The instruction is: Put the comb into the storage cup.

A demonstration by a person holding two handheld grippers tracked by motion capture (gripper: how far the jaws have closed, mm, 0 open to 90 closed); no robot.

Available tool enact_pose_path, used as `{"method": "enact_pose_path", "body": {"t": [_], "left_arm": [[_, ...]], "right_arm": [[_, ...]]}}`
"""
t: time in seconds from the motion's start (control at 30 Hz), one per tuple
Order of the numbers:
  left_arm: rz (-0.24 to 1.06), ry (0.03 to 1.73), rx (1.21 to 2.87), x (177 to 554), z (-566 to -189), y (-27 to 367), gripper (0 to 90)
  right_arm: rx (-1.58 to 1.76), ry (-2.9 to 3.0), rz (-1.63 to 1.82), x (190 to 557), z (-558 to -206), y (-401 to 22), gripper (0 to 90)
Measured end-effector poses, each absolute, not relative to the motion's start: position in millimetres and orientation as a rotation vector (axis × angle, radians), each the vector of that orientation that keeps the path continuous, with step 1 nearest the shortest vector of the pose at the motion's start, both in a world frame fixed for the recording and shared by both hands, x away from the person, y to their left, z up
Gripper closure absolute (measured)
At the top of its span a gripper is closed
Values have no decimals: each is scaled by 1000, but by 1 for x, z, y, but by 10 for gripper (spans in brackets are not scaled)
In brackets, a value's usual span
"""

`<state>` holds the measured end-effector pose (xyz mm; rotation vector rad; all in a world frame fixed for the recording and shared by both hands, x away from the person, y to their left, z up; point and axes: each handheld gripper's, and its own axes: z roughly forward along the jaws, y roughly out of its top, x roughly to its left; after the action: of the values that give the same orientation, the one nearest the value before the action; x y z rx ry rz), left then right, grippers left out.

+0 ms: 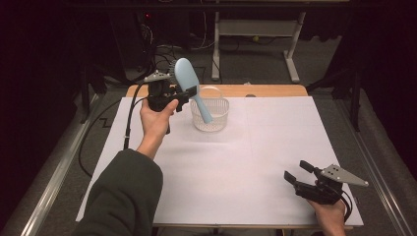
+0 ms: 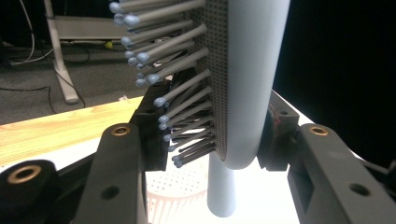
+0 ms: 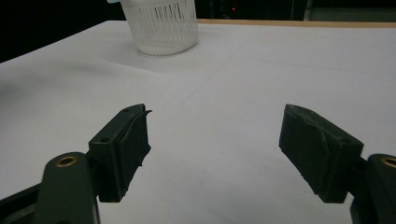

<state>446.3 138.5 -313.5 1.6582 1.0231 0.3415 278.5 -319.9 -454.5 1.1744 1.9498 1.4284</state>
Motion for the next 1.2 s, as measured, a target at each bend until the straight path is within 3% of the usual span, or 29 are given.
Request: {"method": "enact_pose_path", "body": {"t": [1.2], "left_arm": [[379, 1050, 1683, 478, -314, 111, 542]], "right_arm": [[1171, 1955, 1439, 279, -455, -320, 248]]}}
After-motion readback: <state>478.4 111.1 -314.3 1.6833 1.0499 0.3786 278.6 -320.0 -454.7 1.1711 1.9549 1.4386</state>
